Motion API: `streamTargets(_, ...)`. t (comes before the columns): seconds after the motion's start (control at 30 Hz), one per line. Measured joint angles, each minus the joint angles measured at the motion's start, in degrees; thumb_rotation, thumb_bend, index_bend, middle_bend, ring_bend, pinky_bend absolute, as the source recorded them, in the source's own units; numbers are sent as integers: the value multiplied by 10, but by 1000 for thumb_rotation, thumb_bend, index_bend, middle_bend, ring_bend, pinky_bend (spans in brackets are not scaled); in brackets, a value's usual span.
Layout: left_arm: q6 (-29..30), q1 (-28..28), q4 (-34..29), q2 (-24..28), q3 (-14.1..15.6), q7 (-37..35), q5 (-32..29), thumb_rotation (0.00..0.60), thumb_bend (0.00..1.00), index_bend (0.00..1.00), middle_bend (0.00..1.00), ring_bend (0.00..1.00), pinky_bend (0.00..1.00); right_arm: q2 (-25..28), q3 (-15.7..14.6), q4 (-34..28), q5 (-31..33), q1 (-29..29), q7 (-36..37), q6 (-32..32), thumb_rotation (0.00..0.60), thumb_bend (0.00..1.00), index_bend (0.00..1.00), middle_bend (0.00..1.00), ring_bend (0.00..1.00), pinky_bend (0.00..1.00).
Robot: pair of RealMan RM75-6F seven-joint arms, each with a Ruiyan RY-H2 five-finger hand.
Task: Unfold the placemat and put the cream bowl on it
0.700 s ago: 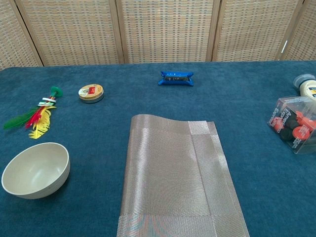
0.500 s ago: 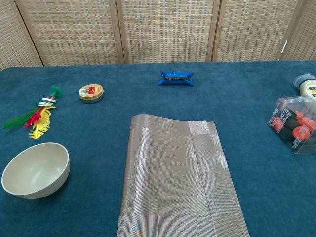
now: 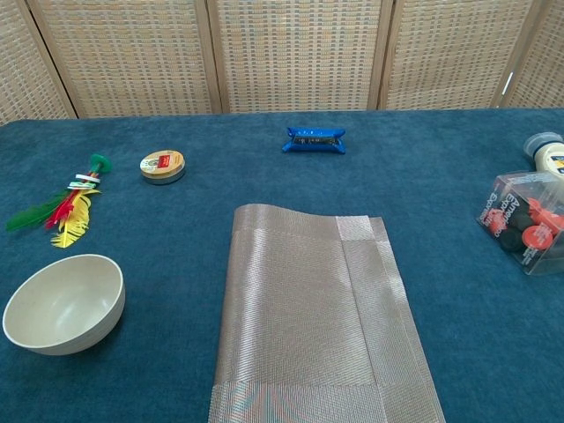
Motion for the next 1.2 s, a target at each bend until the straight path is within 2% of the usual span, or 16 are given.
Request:
streamTargets(0.23, -31, -32, 119, -85, 25, -6, 51, 600, 104, 315, 0, 0, 0, 0, 3, 1, 9, 2, 0, -6, 600, 0, 0, 0, 0, 0)
streamTargets(0.33, -38, -37, 146, -106, 34, -9, 57, 600, 107, 317, 0, 0, 0, 1, 3, 0, 9, 2, 3, -6, 600, 0, 0, 0, 0, 0)
streamTargets(0.5, -59, -42, 168, -128, 46, -4, 59, 600, 170, 354, 0, 0, 0, 4, 3, -2, 8, 2, 8, -5, 600, 0, 0, 0, 0, 0)
streamTargets(0.67, -71, -49, 182, -150, 41, 1, 48, 600, 259, 419, 0, 0, 0, 8, 2, -3, 7, 1, 14, -4, 600, 0, 0, 0, 0, 0)
streamTargets(0.9, -93, -56, 196, -167, 30, 9, 19, 600, 475, 541, 0, 0, 0, 11, 3, -4, 10, 1, 22, -8, 600, 0, 0, 0, 0, 0)
streamTargets(1.03, -94, -57, 201, -170, 24, 1, 5, 600, 491, 603, 0, 0, 0, 12, 2, -6, 11, 2, 27, -11, 600, 0, 0, 0, 0, 0)
streamTargets(1.2, -88, -59, 204, -164, 12, -15, -11, 600, 491, 631, 0, 0, 0, 13, 0, -7, 9, 3, 29, -13, 600, 0, 0, 0, 0, 0)
